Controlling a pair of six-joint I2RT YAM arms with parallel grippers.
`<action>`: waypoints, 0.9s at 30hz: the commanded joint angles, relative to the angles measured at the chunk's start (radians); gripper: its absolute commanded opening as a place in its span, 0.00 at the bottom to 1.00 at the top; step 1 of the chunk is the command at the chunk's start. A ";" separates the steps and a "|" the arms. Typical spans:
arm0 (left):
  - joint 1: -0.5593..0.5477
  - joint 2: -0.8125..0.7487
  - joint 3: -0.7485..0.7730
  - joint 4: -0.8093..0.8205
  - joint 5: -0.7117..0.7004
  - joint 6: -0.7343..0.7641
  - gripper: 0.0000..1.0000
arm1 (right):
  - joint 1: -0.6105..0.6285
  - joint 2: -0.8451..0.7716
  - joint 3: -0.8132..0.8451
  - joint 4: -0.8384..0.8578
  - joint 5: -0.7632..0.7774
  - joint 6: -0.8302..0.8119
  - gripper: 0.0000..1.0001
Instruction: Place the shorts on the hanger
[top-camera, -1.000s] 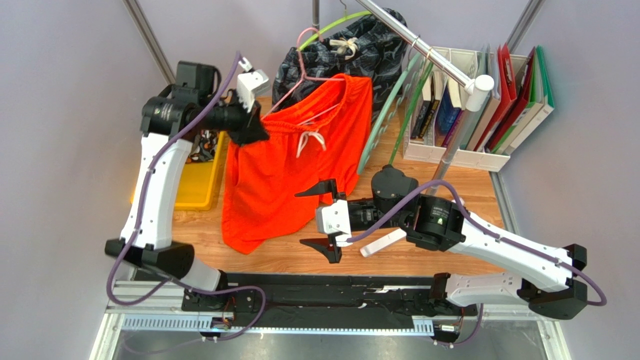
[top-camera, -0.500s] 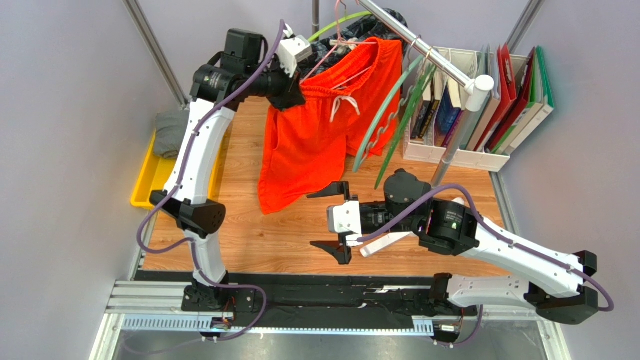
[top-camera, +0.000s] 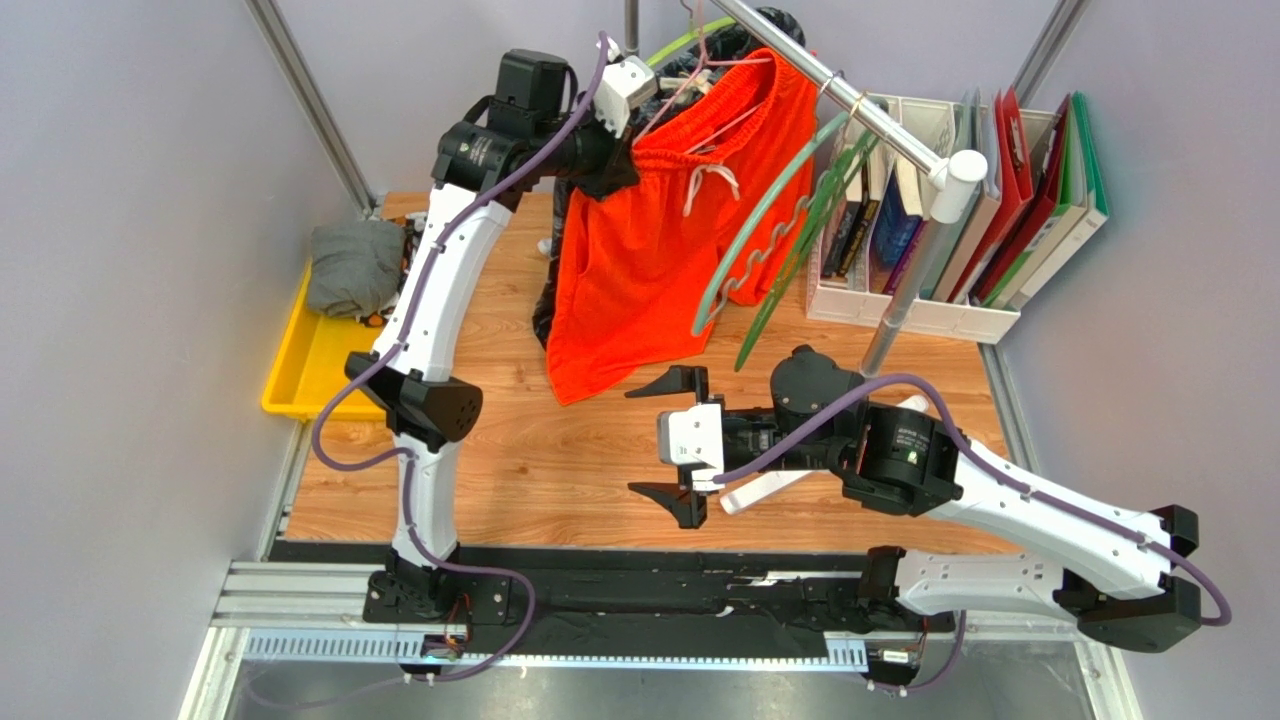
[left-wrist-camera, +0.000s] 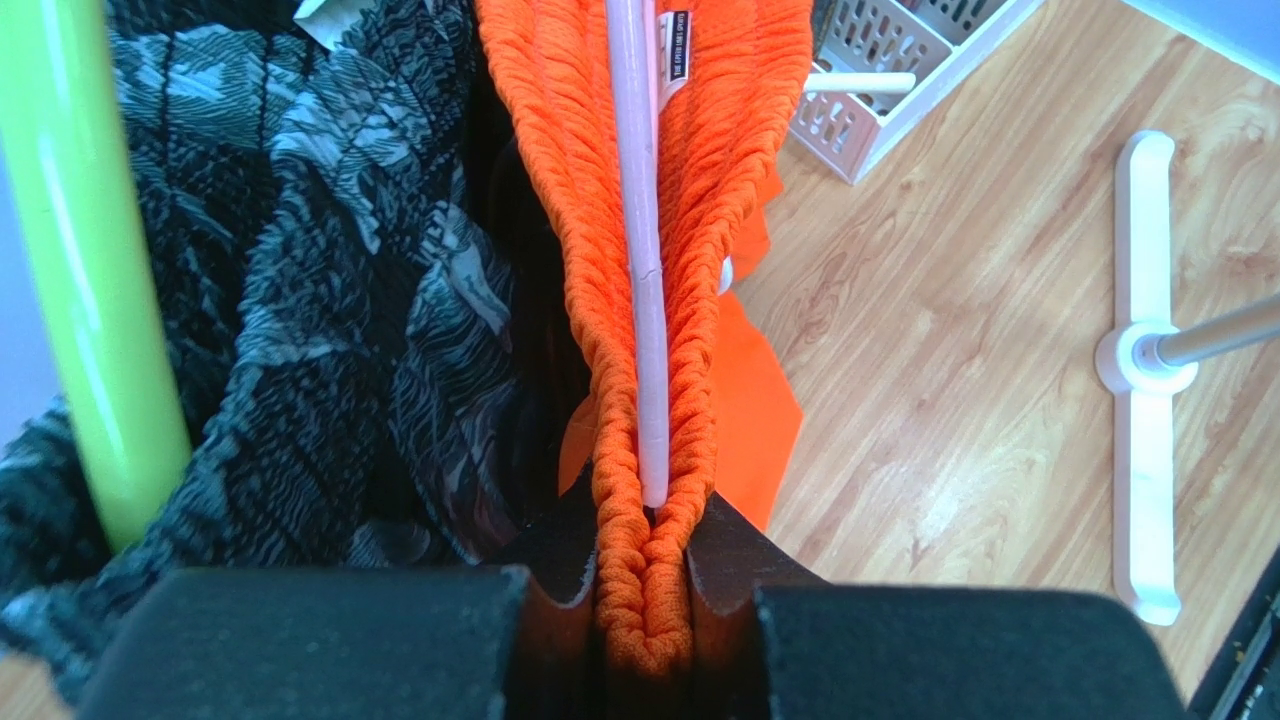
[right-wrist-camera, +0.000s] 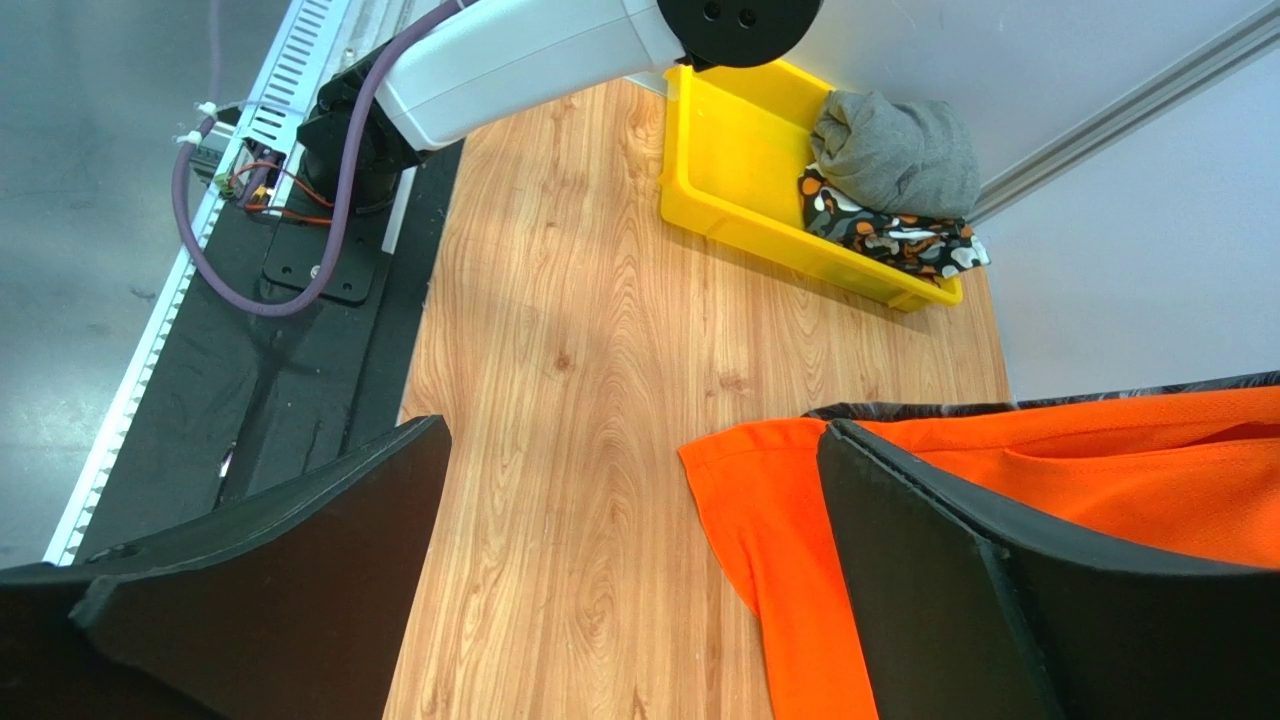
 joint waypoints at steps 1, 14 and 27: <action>-0.008 0.010 0.048 0.109 -0.014 -0.011 0.00 | 0.006 -0.030 -0.009 0.022 0.027 0.014 1.00; 0.020 -0.087 -0.098 0.140 -0.093 0.003 0.43 | 0.006 -0.048 -0.014 0.010 0.046 0.015 1.00; 0.049 -0.342 -0.210 0.152 -0.060 0.026 0.99 | 0.007 -0.047 0.112 -0.151 -0.008 -0.004 1.00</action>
